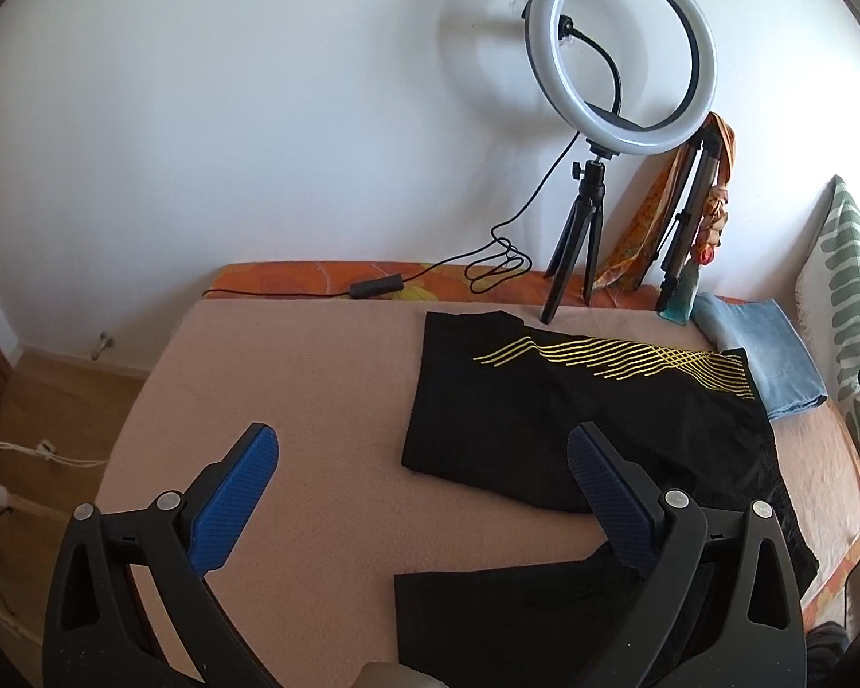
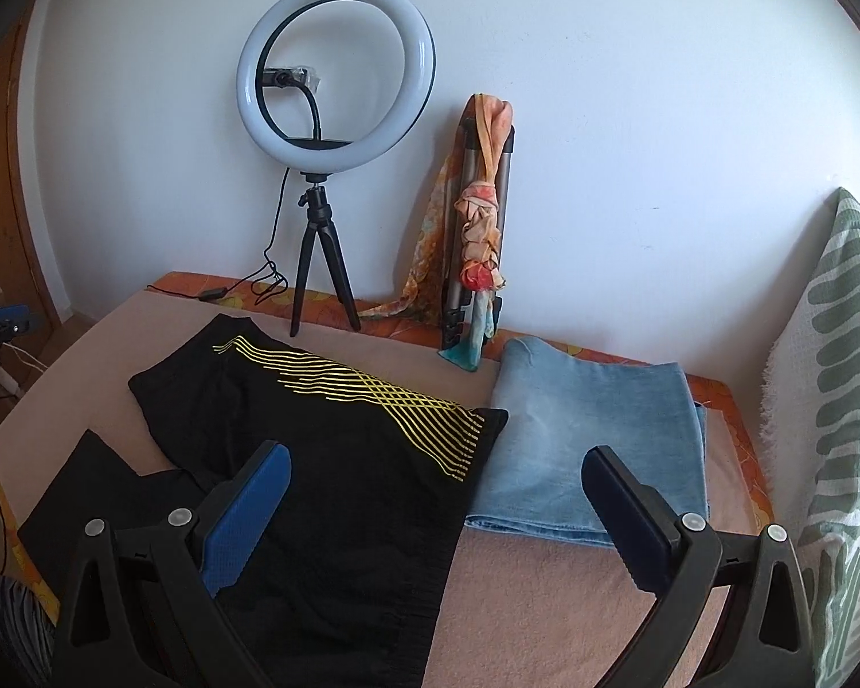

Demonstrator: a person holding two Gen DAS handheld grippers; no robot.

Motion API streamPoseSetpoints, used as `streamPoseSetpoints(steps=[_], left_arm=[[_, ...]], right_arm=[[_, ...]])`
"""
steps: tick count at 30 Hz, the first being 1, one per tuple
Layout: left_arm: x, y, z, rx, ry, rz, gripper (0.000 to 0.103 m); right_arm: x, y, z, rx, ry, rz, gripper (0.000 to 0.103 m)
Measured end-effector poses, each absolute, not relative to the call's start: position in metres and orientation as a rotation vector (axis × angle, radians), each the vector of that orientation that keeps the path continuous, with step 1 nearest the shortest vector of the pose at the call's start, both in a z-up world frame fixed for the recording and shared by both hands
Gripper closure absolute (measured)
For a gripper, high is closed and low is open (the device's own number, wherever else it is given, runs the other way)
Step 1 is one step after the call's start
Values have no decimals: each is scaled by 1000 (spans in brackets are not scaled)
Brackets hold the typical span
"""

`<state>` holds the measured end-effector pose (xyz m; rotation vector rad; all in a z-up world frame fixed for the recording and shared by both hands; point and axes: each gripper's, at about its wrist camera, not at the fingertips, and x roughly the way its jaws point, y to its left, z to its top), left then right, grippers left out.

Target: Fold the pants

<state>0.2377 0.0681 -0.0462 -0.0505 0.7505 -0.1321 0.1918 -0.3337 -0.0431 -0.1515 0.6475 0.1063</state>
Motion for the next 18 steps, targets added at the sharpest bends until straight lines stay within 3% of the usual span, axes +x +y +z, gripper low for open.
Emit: streamPoseSetpoints(steps=[7,11,14,18], left_arm=[[323,81,-89,-241,890,-171,8],[367,69,-106,-187,925,-185,13],[398,62,-122,-176,961,-205,23],[430,54,-137,-139,988,-233,24]], right_arm=[[269,-313,-73,-220,753,243,6],[315,-306,-101,-251,812,274,14],[348,-306,-125,-259,866,301,19],[387,-309,-152,-271,943,336,22]])
